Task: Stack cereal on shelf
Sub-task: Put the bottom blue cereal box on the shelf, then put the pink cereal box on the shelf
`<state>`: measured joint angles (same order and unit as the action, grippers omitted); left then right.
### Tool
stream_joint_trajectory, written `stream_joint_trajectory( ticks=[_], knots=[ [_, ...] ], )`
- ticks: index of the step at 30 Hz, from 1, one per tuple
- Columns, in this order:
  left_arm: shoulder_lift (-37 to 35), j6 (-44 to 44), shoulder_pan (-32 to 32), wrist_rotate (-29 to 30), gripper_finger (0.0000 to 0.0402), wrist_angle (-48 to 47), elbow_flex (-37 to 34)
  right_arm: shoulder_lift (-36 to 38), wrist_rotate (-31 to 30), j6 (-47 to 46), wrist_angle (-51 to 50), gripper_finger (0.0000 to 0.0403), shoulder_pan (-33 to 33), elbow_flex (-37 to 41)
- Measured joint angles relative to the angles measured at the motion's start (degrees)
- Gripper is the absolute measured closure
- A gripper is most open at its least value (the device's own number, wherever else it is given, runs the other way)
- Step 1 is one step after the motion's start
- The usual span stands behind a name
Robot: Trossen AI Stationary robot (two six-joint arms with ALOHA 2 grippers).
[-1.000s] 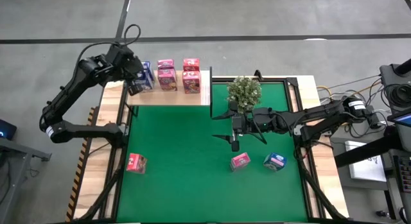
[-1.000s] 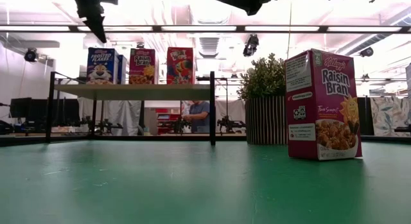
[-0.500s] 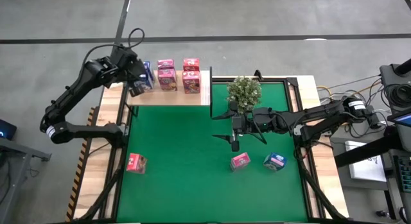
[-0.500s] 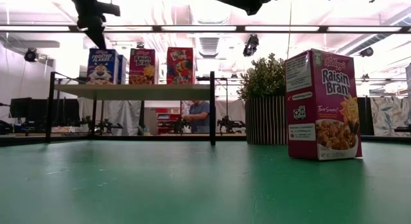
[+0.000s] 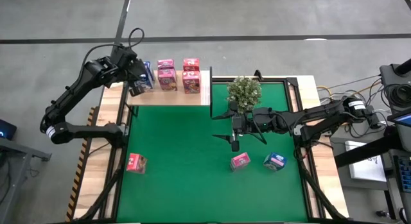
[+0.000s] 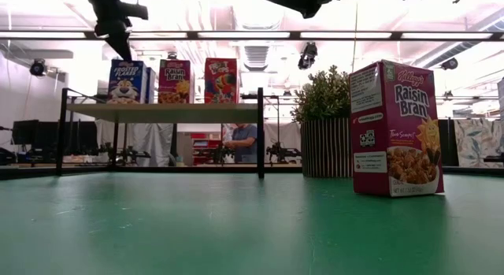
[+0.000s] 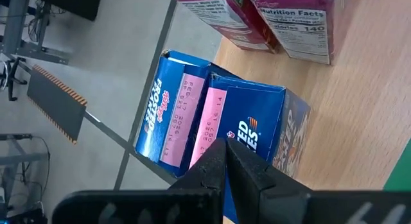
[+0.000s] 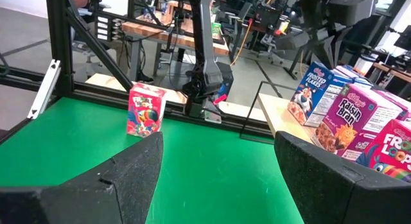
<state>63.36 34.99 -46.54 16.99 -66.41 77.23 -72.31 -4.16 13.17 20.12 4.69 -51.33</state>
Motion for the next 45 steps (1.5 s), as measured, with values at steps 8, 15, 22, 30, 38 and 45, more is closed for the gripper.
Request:
stream_joint_trajectory(
  ticks=[8, 15, 22, 30, 38, 45],
  knots=[
    [-2.1, -0.7, 0.0, -6.1, 0.0401, 5.0, 0.1, 0.0, 0.0, 0.1, 0.0, 0.0115, 0.0, 0.0],
    [-1.5, -2.7, 0.0, -8.9, 0.0401, 6.7, -1.5, 0.0, 0.0, -0.1, 0.0, 0.0115, 0.0, 0.0],
    [-1.7, -1.8, 0.0, -8.7, 0.0401, 8.0, -4.5, 0.0, 0.0, -0.1, -0.1, 0.0115, 0.0, 0.0],
    [-2.5, -1.2, 0.0, -8.7, 0.0401, 6.0, -0.9, 0.0, 0.0, -0.1, -0.1, 0.0115, 0.0, 0.0],
    [-2.7, -5.6, 0.1, -9.4, 0.0401, 3.2, 4.2, 0.0, 0.0, -0.3, -0.2, 0.0115, 0.0, 0.0],
    [-9.6, -15.4, 1.8, -28.8, 0.0401, 9.3, 0.3, 0.0, 0.0, -4.2, -3.1, 0.0115, 0.0, 0.0]
  ],
)
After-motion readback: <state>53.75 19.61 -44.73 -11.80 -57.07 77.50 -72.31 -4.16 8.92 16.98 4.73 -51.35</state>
